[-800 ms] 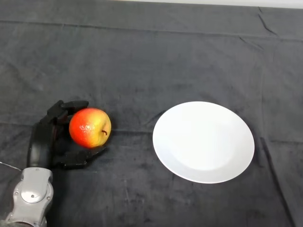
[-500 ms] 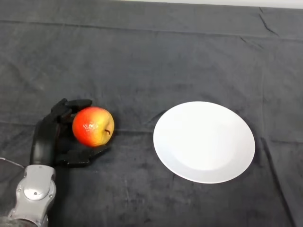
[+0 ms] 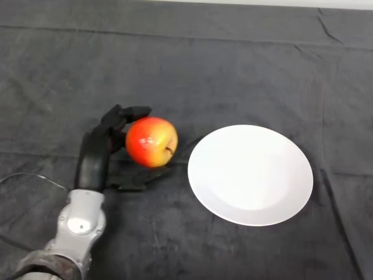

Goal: Move the apple to the plate

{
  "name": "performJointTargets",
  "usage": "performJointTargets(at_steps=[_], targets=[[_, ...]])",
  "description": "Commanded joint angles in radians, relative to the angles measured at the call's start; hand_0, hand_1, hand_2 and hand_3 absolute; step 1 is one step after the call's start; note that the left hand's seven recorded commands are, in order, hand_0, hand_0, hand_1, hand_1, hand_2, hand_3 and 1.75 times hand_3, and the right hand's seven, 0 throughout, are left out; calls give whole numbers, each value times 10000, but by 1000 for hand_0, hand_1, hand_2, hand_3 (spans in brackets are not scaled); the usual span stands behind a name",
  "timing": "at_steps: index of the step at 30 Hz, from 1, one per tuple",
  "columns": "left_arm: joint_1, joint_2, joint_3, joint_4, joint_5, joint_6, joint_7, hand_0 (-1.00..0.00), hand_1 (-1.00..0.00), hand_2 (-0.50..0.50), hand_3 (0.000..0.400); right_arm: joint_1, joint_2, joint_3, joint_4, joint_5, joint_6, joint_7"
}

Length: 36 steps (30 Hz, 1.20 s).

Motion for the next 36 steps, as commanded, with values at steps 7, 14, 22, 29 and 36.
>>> performJointTargets(at_steps=[7,14,22,29,36], targets=[[-798,-304,-1184,-407,75,-954,587,-1000,-1000,0,400,-19,-229,-85,-48,76,-44,-18],[-993,-458,-2270,-479,-103,-1306,870,-1000,-1000,0,400,-24,-235,-88,-33,78,-45,-12],[-1274,-651,-4012,-845,-425,-1017,1240,-1000,-1000,0,400,-29,-242,-92,-16,80,-47,-5],[-1327,-556,-5352,-1261,-689,-638,1255,-1000,-1000,0,400,-33,-246,-95,-5,81,-49,0],[-1230,-397,-6286,-1508,-814,-199,1201,-1000,-1000,0,400,-36,-250,-96,4,82,-51,4]])
